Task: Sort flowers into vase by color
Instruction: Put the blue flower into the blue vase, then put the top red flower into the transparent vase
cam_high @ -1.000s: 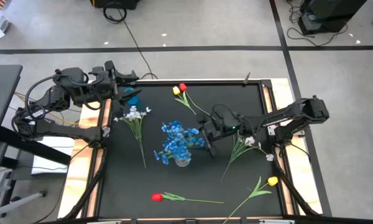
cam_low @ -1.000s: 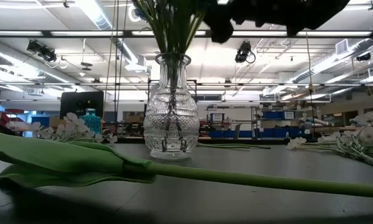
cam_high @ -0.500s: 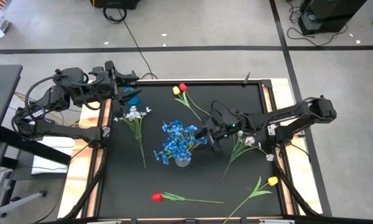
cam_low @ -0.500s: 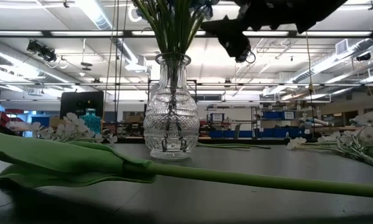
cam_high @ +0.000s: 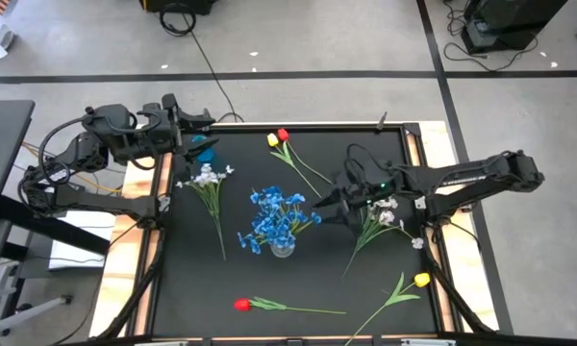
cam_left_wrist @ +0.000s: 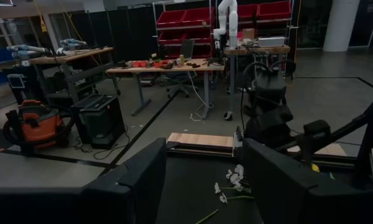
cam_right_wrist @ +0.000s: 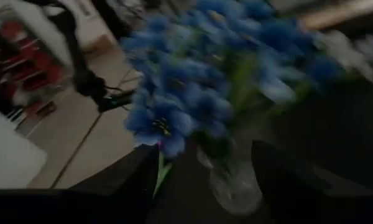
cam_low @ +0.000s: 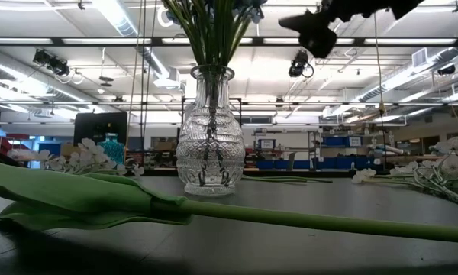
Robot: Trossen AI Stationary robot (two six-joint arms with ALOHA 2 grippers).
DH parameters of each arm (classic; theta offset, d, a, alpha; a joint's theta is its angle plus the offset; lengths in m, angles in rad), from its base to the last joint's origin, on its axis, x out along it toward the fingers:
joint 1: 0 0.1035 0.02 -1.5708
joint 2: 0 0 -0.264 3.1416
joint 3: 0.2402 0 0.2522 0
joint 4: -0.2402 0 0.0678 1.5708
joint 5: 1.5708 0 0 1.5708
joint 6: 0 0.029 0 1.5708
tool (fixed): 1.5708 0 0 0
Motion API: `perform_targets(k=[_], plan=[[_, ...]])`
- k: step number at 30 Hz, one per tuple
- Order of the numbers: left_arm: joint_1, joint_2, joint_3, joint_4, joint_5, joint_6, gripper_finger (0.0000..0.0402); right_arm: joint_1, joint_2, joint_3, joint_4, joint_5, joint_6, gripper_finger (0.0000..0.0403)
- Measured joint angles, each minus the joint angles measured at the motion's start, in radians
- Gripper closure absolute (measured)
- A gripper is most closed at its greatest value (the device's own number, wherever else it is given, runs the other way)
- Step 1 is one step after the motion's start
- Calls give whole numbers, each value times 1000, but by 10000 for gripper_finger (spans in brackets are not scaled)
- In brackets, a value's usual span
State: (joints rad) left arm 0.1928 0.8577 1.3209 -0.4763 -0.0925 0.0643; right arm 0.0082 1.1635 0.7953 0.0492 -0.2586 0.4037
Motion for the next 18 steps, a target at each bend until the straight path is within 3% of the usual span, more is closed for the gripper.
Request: perform_targets(k=[6, 11, 18], plan=[[0, 0, 0, 0, 0, 0, 186, -6, -66, 0, -232, 137, 163, 147], [0, 0, 0, 0, 0, 0, 186, -6, -93, 0, -416, 178, 269, 161], [0, 0, 0, 0, 0, 0, 186, -4, -129, 0, -567, 214, 287, 169]])
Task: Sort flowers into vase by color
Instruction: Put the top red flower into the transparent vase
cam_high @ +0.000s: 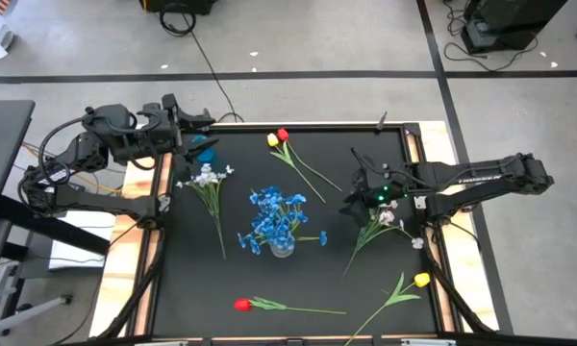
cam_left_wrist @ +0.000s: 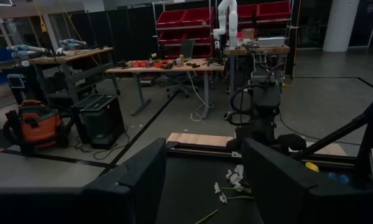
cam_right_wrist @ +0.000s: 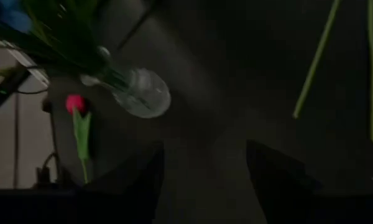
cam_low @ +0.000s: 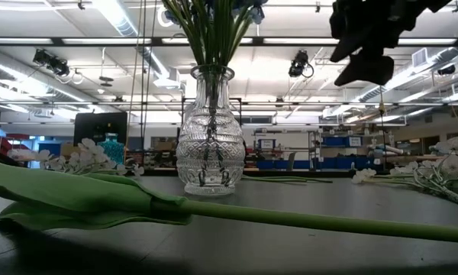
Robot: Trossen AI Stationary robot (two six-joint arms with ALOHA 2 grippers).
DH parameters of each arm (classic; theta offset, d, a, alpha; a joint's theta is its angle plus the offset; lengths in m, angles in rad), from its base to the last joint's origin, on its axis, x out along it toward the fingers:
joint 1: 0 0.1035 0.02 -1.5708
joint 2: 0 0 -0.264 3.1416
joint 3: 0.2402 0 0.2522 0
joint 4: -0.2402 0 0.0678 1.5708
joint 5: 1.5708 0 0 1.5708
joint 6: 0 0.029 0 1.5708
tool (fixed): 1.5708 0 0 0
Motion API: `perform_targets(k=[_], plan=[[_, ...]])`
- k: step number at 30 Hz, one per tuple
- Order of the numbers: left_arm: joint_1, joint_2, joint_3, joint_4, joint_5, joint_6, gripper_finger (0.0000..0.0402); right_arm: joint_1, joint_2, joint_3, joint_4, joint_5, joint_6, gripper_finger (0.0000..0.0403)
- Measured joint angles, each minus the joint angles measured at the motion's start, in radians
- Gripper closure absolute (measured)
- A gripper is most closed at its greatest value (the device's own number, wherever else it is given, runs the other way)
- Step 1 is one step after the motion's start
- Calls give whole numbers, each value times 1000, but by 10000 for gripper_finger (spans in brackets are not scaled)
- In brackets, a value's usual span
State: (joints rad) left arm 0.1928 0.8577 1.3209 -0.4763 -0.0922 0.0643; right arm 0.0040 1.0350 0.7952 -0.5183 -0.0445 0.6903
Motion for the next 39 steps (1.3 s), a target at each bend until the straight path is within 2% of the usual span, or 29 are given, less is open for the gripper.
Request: perform_targets(k=[13, 18, 22, 27, 31, 36, 39], plan=[[0, 0, 0, 0, 0, 0, 186, 0, 1, 0, -75, -80, 231, 170], [0, 0, 0, 0, 0, 0, 186, 17, 43, 0, -90, -118, 305, 170], [0, 0, 0, 1, 0, 16, 186, 84, 106, 0, -87, -103, 474, 170], [0, 0, 0, 1, 0, 148, 186, 181, 174, 0, -78, -65, 719, 171], [0, 0, 0, 0, -1, 155, 186, 257, 209, 0, -70, -55, 892, 172], [0, 0, 0, 1, -1, 156, 186, 367, 225, 0, -58, -103, 1086, 172], [0, 0, 0, 0, -1, 156, 186, 444, 223, 0, -60, -86, 1246, 172]])
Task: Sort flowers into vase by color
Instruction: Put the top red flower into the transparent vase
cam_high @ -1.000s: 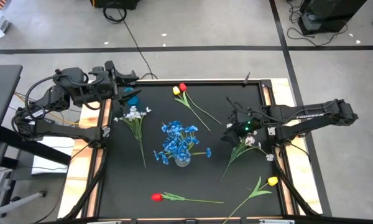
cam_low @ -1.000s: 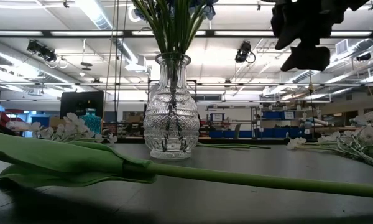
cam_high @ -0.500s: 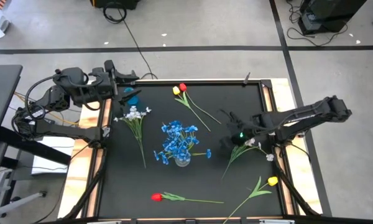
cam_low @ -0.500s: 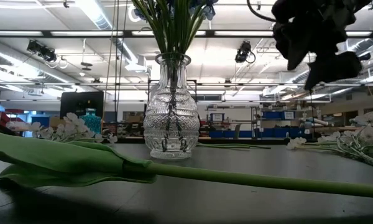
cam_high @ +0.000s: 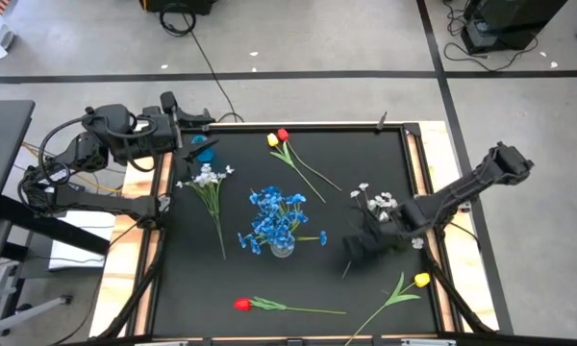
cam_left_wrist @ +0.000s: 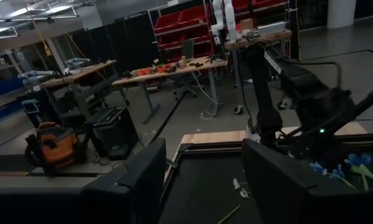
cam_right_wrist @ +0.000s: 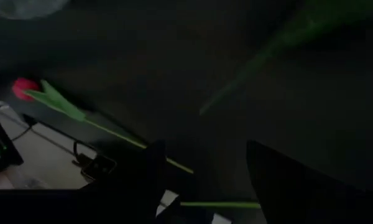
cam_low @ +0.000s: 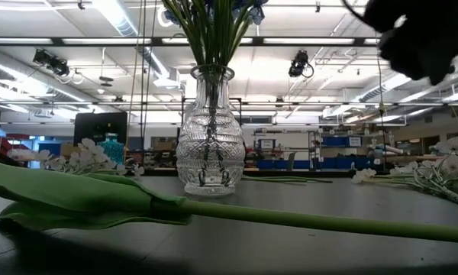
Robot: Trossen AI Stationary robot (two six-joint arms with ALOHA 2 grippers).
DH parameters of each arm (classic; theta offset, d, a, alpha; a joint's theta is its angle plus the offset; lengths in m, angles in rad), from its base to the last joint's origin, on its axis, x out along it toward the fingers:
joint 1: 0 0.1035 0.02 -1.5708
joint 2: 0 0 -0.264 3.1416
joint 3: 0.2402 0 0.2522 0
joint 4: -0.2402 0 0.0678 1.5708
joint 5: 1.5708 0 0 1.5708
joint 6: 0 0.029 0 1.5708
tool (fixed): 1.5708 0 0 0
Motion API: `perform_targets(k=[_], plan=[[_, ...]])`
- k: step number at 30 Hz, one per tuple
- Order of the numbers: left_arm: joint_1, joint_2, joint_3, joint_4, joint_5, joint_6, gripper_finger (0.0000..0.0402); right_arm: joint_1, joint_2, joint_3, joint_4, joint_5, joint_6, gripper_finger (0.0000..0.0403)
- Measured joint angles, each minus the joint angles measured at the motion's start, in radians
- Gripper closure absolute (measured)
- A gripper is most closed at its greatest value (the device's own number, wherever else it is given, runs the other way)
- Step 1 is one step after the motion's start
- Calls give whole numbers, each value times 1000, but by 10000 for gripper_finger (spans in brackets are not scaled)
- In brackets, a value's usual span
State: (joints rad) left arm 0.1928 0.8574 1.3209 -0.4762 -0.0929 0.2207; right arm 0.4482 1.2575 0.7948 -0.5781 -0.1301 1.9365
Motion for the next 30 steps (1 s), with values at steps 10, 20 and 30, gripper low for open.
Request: perform_targets(k=[10, 20, 30], plan=[[0, 0, 0, 0, 0, 0, 186, 182, 59, 0, 37, -212, 360, 172], [0, 0, 0, 0, 0, 0, 186, 259, 131, 0, 28, -388, 398, 172], [0, 0, 0, 0, 0, 0, 186, 366, 231, 0, 30, -358, 376, 172]])
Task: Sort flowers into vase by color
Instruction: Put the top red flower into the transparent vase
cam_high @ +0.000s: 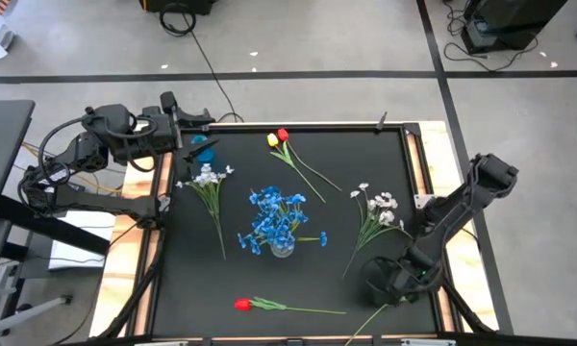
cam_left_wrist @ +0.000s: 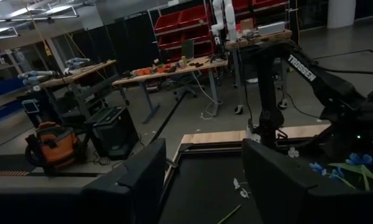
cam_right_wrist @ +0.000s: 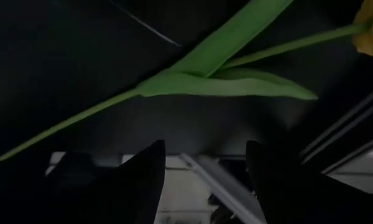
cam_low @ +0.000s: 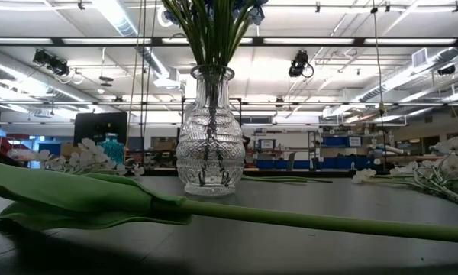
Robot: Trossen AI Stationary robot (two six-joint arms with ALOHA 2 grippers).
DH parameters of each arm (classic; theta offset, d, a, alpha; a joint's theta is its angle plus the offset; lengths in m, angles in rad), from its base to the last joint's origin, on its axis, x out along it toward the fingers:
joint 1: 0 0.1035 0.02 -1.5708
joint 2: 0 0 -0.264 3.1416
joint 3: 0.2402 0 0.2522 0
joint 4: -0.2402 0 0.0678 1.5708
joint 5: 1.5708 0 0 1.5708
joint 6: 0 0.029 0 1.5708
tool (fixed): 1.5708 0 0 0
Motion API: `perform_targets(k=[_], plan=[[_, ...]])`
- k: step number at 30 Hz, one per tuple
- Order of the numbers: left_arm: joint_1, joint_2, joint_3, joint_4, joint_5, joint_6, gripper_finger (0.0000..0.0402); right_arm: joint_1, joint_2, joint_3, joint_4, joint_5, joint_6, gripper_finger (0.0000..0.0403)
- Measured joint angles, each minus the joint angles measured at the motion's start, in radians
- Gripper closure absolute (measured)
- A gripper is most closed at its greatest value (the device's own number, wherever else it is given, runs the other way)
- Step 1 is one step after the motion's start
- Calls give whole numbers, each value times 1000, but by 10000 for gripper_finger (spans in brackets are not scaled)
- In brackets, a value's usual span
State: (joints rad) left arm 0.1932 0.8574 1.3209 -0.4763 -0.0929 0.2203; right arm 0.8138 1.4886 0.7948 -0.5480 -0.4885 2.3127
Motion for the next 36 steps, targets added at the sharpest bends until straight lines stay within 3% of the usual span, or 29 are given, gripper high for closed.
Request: perform_targets(k=[16, 25, 32, 36], plan=[[0, 0, 0, 0, 0, 0, 186, 89, 170, 2, 107, 50, -95, 172], [0, 0, 0, 0, 0, 0, 186, 64, 72, -1, -43, 152, -83, 172], [0, 0, 0, 0, 0, 0, 186, -6, -40, -1, -220, 418, -90, 172], [0, 0, 0, 0, 0, 0, 186, -48, -73, -1, -256, 441, -73, 172]])
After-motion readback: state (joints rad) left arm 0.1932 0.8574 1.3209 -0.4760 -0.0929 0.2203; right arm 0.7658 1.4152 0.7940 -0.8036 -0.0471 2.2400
